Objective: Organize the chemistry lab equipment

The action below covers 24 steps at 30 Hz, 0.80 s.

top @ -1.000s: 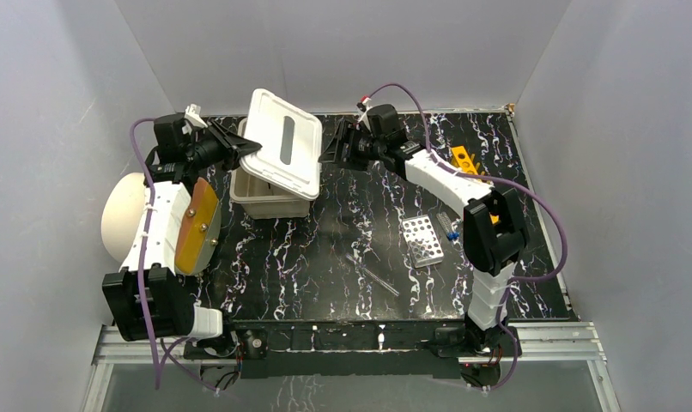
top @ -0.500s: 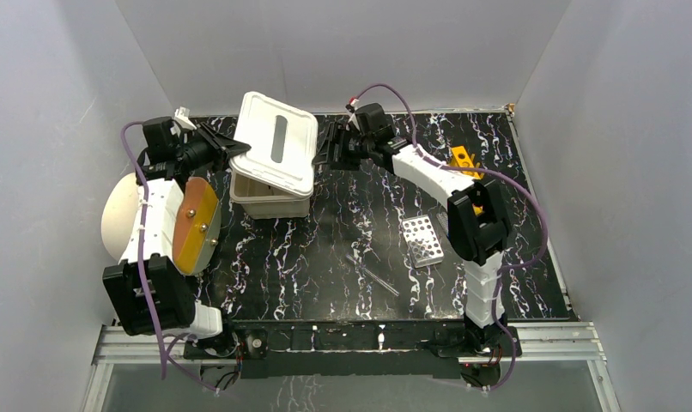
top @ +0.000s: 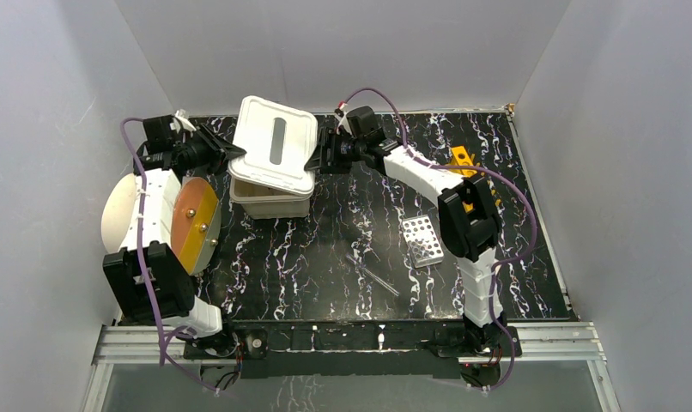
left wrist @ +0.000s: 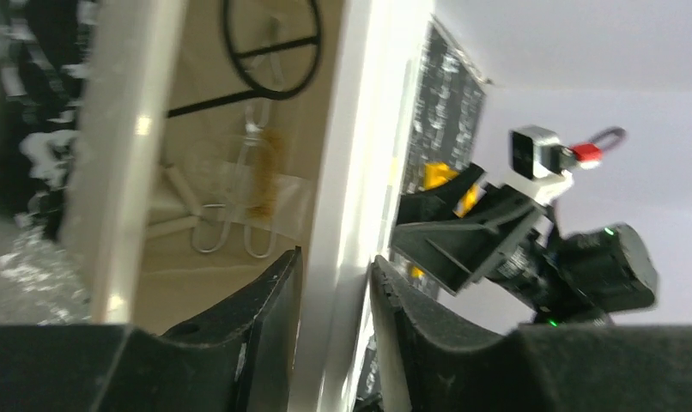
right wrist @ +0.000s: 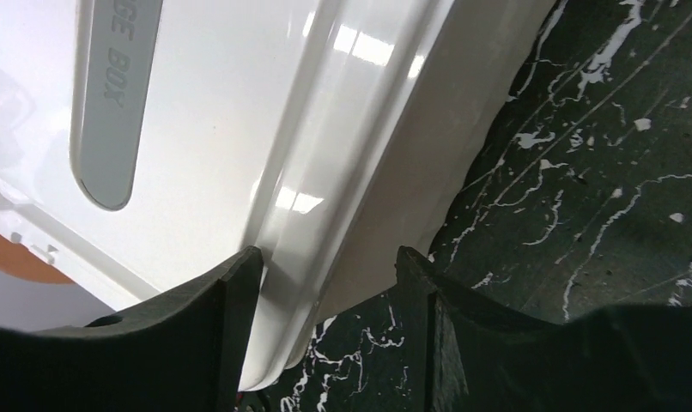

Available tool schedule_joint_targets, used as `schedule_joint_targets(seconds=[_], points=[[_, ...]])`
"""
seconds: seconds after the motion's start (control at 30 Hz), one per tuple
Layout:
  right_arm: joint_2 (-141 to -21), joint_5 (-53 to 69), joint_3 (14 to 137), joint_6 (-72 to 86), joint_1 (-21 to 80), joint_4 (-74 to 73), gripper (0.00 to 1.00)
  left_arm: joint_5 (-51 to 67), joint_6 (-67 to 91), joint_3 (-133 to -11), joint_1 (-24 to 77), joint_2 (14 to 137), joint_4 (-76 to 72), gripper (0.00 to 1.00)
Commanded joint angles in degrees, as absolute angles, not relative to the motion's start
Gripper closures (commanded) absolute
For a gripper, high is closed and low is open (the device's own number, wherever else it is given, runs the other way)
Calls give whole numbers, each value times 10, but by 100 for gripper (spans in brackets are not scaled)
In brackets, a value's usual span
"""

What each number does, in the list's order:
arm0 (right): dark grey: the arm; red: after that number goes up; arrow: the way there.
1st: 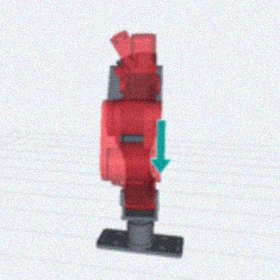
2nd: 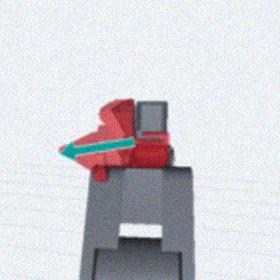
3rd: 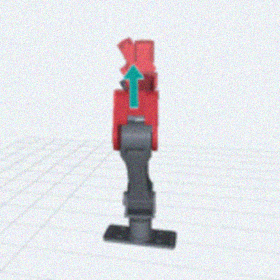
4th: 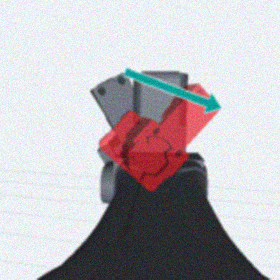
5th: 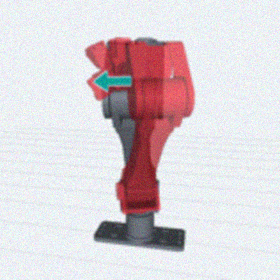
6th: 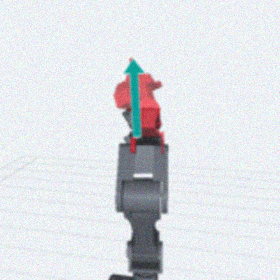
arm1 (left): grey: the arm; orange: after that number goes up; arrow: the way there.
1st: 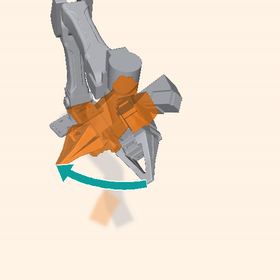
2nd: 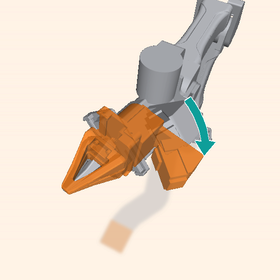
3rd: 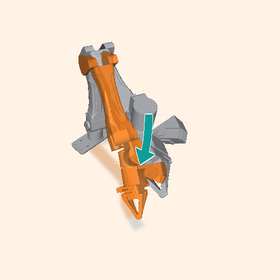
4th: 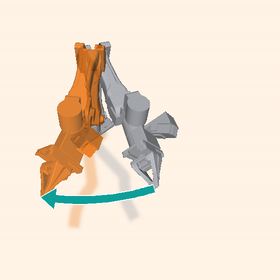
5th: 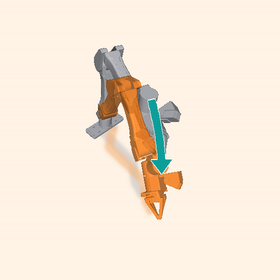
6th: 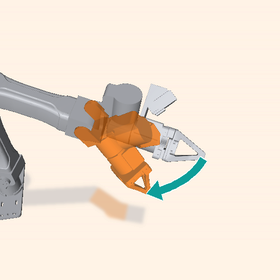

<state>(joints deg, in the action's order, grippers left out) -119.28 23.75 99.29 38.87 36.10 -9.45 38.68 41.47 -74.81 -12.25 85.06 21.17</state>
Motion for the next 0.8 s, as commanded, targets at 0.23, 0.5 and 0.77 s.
schedule_joint_targets(seconds=[0.23,0.5,0.77], points=[[-1201,196,1024,369,372,-142,39,235,324,-819,-131,874,327,41],[-1219,210,1072,381,374,-163,34,250,309,-826,-131,895,327,27],[-1262,212,1149,391,379,-216,35,231,285,-822,-130,938,321,21]])
